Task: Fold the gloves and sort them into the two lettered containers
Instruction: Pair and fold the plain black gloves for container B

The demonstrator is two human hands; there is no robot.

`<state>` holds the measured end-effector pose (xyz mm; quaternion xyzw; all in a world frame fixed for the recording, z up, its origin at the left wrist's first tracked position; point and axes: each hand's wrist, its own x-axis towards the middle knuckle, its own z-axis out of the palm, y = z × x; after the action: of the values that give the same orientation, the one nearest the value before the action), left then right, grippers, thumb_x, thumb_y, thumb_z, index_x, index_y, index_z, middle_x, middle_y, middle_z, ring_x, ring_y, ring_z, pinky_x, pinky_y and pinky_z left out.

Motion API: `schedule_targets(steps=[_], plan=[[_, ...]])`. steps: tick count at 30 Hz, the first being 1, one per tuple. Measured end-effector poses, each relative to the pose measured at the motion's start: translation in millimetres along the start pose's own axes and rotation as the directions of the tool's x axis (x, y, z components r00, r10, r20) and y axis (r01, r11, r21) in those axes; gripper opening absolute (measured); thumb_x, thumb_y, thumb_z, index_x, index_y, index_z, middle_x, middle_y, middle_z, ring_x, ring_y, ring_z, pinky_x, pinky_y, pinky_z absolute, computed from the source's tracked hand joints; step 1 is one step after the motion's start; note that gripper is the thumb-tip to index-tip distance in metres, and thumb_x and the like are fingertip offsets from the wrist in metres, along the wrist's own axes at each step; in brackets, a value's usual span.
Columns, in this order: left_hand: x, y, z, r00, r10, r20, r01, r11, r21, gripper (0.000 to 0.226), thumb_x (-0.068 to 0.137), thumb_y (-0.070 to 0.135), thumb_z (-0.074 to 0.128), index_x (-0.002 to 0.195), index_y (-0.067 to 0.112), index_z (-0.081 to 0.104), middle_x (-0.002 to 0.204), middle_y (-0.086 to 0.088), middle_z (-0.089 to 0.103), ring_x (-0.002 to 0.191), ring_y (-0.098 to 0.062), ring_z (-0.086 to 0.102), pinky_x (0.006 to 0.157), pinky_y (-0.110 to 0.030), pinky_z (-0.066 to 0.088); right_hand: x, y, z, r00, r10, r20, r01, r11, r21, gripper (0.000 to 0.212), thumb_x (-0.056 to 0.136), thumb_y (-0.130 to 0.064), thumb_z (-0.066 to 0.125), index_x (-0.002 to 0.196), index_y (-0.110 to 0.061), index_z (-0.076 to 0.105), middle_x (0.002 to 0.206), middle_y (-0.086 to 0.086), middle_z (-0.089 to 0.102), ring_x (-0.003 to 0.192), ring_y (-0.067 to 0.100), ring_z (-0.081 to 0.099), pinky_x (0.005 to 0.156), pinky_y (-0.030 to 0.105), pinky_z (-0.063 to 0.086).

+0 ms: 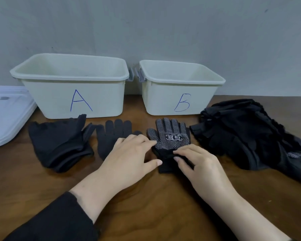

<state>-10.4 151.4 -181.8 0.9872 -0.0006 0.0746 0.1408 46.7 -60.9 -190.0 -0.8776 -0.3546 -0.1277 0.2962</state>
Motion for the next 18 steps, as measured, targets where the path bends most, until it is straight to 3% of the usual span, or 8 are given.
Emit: schedule_targets(steps=[4, 7, 11, 14, 16, 18], plan=[[2.3, 0.9, 0.8, 1.0, 0.003, 0.016, -0.004, 1.0, 0.026, 0.073, 0.087, 0.074, 0.044, 0.149, 0.038, 0.035, 0.145, 0.02, 0.039, 0.136, -0.007, 0.028, 0.114, -0.036, 0.022, -1.4, -2.5, -1.8, 0.995, -0.095, -0.022, 0.094, 0.994, -0.057, 0.018, 0.089, -0.019, 0.074, 0.107, -0.018, 0.078, 0.103, -0.012, 0.066, 0.095, 0.006, 0.06, 0.087, 0.019, 0.049], [2.0, 0.0, 1.6, 1.0, 0.012, 0.014, -0.012, 1.0, 0.014, 0.07, 0.086, 0.073, 0.046, 0.147, 0.04, 0.039, 0.143, 0.02, 0.04, 0.135, -0.007, 0.03, 0.113, -0.036, 0.023, -4.2, -0.9, -2.3, 0.988, -0.114, 0.108, 0.121, 0.991, -0.061, 0.02, 0.092, -0.029, 0.069, 0.108, -0.022, 0.078, 0.101, -0.015, 0.063, 0.092, 0.006, 0.057, 0.082, 0.024, 0.052], [-1.6, -3.4, -0.6, 0.999, 0.028, 0.042, -0.026, 0.999, -0.042, 0.053, 0.09, 0.063, 0.05, 0.14, 0.045, 0.047, 0.14, 0.02, 0.041, 0.133, -0.005, 0.031, 0.116, -0.039, 0.022, -5.8, 5.7, -14.8, 0.971, -0.126, 0.204, 0.121, 0.992, 0.038, 0.032, 0.095, -0.052, 0.055, 0.107, -0.033, 0.077, 0.105, -0.024, 0.06, 0.104, 0.001, 0.055, 0.094, 0.024, 0.042], [-4.6, -5.0, -5.7, 0.997, 0.069, -0.02, -0.071, 0.993, -0.092, 0.03, 0.096, 0.04, 0.051, 0.125, 0.045, 0.058, 0.13, 0.02, 0.041, 0.124, -0.003, 0.035, 0.115, -0.036, 0.022, -4.0, 14.7, -26.2, 0.979, -0.108, 0.175, 0.089, 0.989, 0.116, 0.03, 0.096, -0.052, 0.053, 0.105, -0.035, 0.075, 0.111, -0.027, 0.058, 0.113, 0.004, 0.055, 0.102, 0.027, 0.039], [-4.0, -1.6, -10.7, 0.988, 0.12, -0.101, -0.131, 0.985, -0.115, 0.023, 0.097, 0.03, 0.05, 0.113, 0.039, 0.064, 0.124, 0.019, 0.044, 0.117, -0.002, 0.038, 0.111, -0.036, 0.028, -3.3, 23.9, -30.5, 0.957, -0.103, 0.27, 0.078, 0.992, 0.102, 0.032, 0.093, -0.057, 0.056, 0.114, -0.037, 0.071, 0.121, -0.029, 0.054, 0.123, 0.003, 0.05, 0.109, 0.027, 0.035], [-2.3, 4.2, -14.6, 0.974, 0.192, -0.121, -0.206, 0.971, -0.119, 0.027, 0.097, 0.038, 0.044, 0.114, 0.036, 0.065, 0.122, 0.019, 0.047, 0.116, -0.002, 0.04, 0.108, -0.034, 0.029, -3.5, 32.8, -31.4, 0.914, -0.102, 0.393, 0.081, 0.994, 0.071, 0.042, 0.088, -0.063, 0.059, 0.123, -0.041, 0.066, 0.128, -0.031, 0.048, 0.129, 0.004, 0.045, 0.111, 0.028, 0.032]])
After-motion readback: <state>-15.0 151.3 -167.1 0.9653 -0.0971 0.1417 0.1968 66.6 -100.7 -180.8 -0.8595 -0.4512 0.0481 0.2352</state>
